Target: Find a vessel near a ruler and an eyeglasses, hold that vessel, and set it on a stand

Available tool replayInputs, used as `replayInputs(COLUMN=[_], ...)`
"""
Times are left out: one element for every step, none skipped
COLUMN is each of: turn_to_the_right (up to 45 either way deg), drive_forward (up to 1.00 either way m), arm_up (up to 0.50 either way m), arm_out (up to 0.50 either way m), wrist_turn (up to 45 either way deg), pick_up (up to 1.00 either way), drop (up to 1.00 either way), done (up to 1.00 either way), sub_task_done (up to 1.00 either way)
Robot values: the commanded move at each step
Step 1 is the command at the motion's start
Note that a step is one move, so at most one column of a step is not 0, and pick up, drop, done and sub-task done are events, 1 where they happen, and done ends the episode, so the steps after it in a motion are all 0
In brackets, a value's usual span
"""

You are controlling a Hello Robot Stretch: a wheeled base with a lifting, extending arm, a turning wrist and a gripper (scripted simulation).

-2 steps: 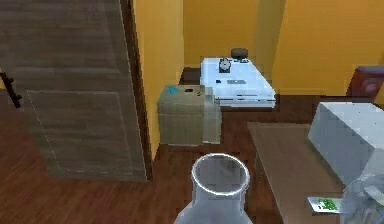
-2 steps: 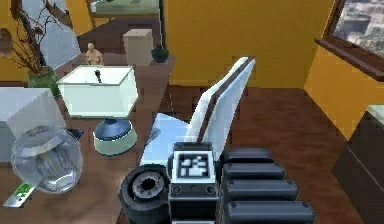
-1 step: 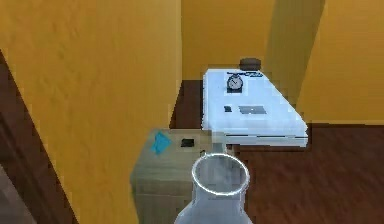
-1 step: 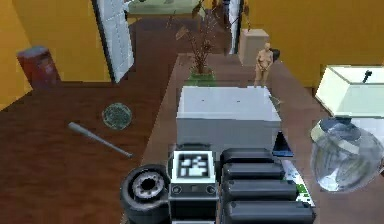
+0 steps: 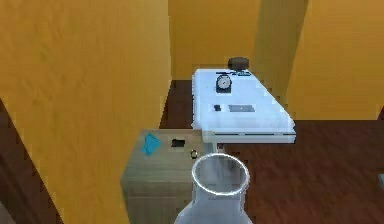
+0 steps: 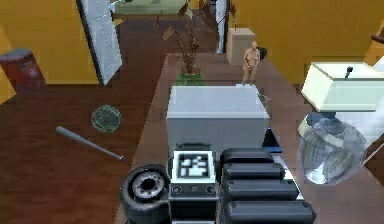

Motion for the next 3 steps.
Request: replayInputs(turn_to_the_right=[0.0, 45.0, 24.0], drive_forward=[0.50, 0.00, 0.00], arm_up=[0.00, 0.00, 0.00], arm_out=[0.00, 0.00, 0.00], wrist_turn=[0.0, 0.0, 0.0], pick_up=[0.00, 0.00, 0.00], drop=[0.00, 0.00, 0.00], done=[0.00, 0.00, 0.00], sub_task_done=[0.00, 0.00, 0.00])
